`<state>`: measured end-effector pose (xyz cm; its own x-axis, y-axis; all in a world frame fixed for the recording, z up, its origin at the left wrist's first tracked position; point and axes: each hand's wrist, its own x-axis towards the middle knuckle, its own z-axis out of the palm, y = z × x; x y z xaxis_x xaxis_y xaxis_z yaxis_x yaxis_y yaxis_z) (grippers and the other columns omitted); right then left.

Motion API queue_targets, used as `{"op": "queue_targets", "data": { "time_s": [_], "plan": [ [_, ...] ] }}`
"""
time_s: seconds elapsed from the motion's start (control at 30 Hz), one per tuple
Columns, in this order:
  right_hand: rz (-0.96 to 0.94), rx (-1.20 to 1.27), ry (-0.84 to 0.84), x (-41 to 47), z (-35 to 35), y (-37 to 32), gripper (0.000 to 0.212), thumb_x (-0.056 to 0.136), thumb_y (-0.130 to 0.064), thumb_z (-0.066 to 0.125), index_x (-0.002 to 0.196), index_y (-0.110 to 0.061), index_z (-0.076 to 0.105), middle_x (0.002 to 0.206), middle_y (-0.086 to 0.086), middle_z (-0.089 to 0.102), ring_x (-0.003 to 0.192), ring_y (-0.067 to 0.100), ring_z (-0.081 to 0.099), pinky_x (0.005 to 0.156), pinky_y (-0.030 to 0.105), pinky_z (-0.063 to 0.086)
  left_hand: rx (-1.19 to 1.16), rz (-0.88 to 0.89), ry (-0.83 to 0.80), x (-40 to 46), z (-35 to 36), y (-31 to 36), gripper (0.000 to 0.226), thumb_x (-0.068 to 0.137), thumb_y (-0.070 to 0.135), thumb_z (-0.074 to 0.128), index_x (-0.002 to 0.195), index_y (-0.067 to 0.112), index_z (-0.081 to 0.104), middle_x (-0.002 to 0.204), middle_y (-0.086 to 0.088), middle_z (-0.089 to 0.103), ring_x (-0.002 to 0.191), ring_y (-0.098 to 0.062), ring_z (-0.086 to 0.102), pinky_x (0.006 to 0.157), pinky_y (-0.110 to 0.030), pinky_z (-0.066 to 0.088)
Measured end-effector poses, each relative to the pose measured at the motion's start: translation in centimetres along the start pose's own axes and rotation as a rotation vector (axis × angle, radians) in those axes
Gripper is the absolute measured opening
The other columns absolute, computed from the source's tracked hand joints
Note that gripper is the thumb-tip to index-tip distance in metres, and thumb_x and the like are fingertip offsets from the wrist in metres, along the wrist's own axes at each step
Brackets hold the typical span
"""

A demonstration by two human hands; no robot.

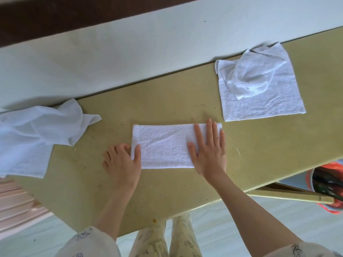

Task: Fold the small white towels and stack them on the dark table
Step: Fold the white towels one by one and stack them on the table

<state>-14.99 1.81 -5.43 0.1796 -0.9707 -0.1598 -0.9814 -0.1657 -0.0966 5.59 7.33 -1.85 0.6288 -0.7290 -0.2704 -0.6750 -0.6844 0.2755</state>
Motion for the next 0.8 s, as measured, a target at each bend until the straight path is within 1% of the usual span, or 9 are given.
{"op": "queue_targets", "data": {
  "time_s": [0.17, 0.23, 0.3, 0.37, 0.43, 0.5, 0.57, 0.63, 0.8],
  "plan": [
    [0.0, -0.011, -0.01, -0.1, -0.2, 0.0, 0.062, 0.093, -0.051, 0.014, 0.147, -0.022, 0.022, 0.155, 0.017, 0.015, 0.145, 0.026, 0.01, 0.115, 0.042, 0.002, -0.159, -0.225, -0.158, 1.7, 0.3, 1.7, 0.039, 0.086, 0.043, 0.056, 0.105, 0.009, 0.059, 0.116, -0.013, 0.049, 0.114, -0.03, 0.038, 0.094, -0.041, 0.032],
    [0.002, -0.011, -0.023, 0.0, -0.2, -0.1, 0.062, 0.093, -0.051, 0.012, 0.148, -0.023, 0.018, 0.156, 0.016, 0.012, 0.145, 0.025, 0.006, 0.116, 0.042, -0.002, -0.164, -0.194, -0.178, 2.4, 0.4, 1.6, 0.03, 0.085, 0.041, 0.056, 0.086, 0.011, 0.06, 0.098, -0.011, 0.057, 0.103, -0.029, 0.045, 0.085, -0.041, 0.038],
    [0.002, -0.008, -0.023, -0.1, -0.3, -0.1, 0.063, 0.093, -0.052, 0.011, 0.148, -0.023, 0.016, 0.156, 0.016, 0.01, 0.146, 0.025, 0.005, 0.116, 0.041, -0.003, -0.217, -0.145, -0.208, 2.5, 0.1, 1.8, 0.027, 0.086, 0.035, 0.055, 0.07, 0.013, 0.05, 0.071, -0.003, 0.053, 0.075, -0.026, 0.049, 0.064, -0.032, 0.039],
    [0.002, -0.008, -0.032, -0.1, -0.4, -0.1, 0.063, 0.093, -0.052, 0.009, 0.148, -0.024, 0.014, 0.157, 0.015, 0.009, 0.146, 0.025, 0.003, 0.116, 0.041, -0.004, -0.336, -0.169, -0.235, 2.7, -0.3, 1.8, 0.021, 0.087, 0.032, 0.058, 0.082, 0.013, 0.052, 0.072, 0.001, 0.053, 0.065, -0.019, 0.049, 0.057, -0.028, 0.036],
    [0.002, -0.002, -0.032, -0.1, -0.4, -0.1, 0.063, 0.093, -0.052, 0.009, 0.148, -0.024, 0.012, 0.157, 0.015, 0.008, 0.146, 0.025, 0.003, 0.116, 0.041, -0.004, -0.45, -0.198, -0.228, 2.9, -0.7, 1.6, 0.023, 0.086, 0.032, 0.061, 0.096, 0.012, 0.057, 0.082, 0.001, 0.059, 0.07, -0.014, 0.053, 0.062, -0.027, 0.039],
    [0.003, 0.0, -0.033, -0.1, -0.4, -0.1, 0.063, 0.092, -0.052, 0.008, 0.148, -0.024, 0.011, 0.157, 0.014, 0.007, 0.146, 0.025, 0.001, 0.116, 0.041, -0.004, -0.423, -0.123, -0.21, 2.9, -0.8, 1.3, 0.02, 0.089, 0.029, 0.058, 0.077, 0.012, 0.057, 0.064, 0.003, 0.052, 0.057, -0.012, 0.046, 0.054, -0.024, 0.034],
    [0.002, -0.001, -0.044, -0.1, -0.4, -0.1, 0.063, 0.092, -0.053, 0.007, 0.148, -0.025, 0.009, 0.157, 0.013, 0.005, 0.146, 0.024, -0.001, 0.116, 0.041, -0.006, -0.31, -0.028, -0.185, 2.3, -0.9, 1.1, 0.038, 0.093, 0.026, 0.051, 0.058, 0.016, 0.039, 0.051, 0.005, 0.037, 0.047, -0.012, 0.033, 0.047, -0.025, 0.023],
    [0.002, 0.006, -0.039, -0.2, -0.4, -0.1, 0.063, 0.092, -0.053, 0.007, 0.148, -0.025, 0.01, 0.157, 0.013, 0.005, 0.146, 0.024, 0.0, 0.116, 0.041, -0.006, -0.255, 0.061, -0.132, 1.5, -0.8, 0.9, 0.04, 0.095, 0.027, 0.045, 0.059, 0.016, 0.034, 0.052, 0.004, 0.035, 0.05, -0.015, 0.033, 0.046, -0.027, 0.022],
    [-0.001, 0.013, -0.039, -0.2, -0.3, 0.0, 0.063, 0.092, -0.053, 0.007, 0.148, -0.025, 0.01, 0.157, 0.013, 0.005, 0.146, 0.024, 0.0, 0.116, 0.041, -0.006, -0.261, 0.124, -0.061, 0.8, -0.3, 0.5, 0.03, 0.1, 0.028, 0.035, 0.081, 0.01, 0.049, 0.057, 0.006, 0.04, 0.052, -0.01, 0.035, 0.049, -0.028, 0.026]
  ]
}}
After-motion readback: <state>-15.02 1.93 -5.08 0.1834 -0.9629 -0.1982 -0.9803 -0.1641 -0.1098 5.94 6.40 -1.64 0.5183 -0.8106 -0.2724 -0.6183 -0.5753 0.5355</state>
